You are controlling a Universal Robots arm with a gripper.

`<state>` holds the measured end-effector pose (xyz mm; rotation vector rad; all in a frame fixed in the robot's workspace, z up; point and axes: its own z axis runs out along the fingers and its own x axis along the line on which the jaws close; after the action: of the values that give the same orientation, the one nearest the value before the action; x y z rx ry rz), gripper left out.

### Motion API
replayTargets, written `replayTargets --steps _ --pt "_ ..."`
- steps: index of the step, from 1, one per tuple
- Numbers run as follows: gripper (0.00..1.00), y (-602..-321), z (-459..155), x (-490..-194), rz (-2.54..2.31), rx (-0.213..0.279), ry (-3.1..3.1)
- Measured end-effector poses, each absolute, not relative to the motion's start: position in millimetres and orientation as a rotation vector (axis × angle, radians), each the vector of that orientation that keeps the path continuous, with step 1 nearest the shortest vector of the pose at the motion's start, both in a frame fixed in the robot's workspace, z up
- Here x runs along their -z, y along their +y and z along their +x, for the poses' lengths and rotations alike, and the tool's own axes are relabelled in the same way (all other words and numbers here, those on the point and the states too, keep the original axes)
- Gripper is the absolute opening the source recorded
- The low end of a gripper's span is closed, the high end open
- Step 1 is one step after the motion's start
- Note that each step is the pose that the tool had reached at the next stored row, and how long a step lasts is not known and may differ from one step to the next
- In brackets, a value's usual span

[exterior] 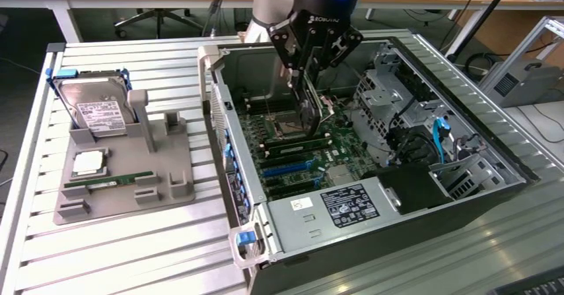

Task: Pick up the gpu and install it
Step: 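Pick up the gpu and move the gpu toward the slot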

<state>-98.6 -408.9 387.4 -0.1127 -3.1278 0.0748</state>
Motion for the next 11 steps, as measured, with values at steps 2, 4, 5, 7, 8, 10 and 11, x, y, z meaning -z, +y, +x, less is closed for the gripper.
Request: replayTargets --steps 2,4,5,7,8,10,11 --pt "0.27 -408.9 -96.1 -386.8 -0.113 -0.076 -3.128" --pt "0.27 -408.9 -94.8 -386.5 -0.113 -0.076 -3.128" --pt "0.27 -408.9 -94.3 -386.4 -0.113 -0.077 -3.128" --pt "0.27 -409.0 -93.2 -386.1 -0.113 -0.077 -3.128" --pt "0.27 -409.0 -92.6 -386.0 -0.113 -0.078 -3.128" --pt "0.27 -409.0 -91.6 -385.8 -0.113 -0.078 -3.128" --pt "0.27 -409.0 -90.3 -385.5 -0.113 -0.079 -3.128"
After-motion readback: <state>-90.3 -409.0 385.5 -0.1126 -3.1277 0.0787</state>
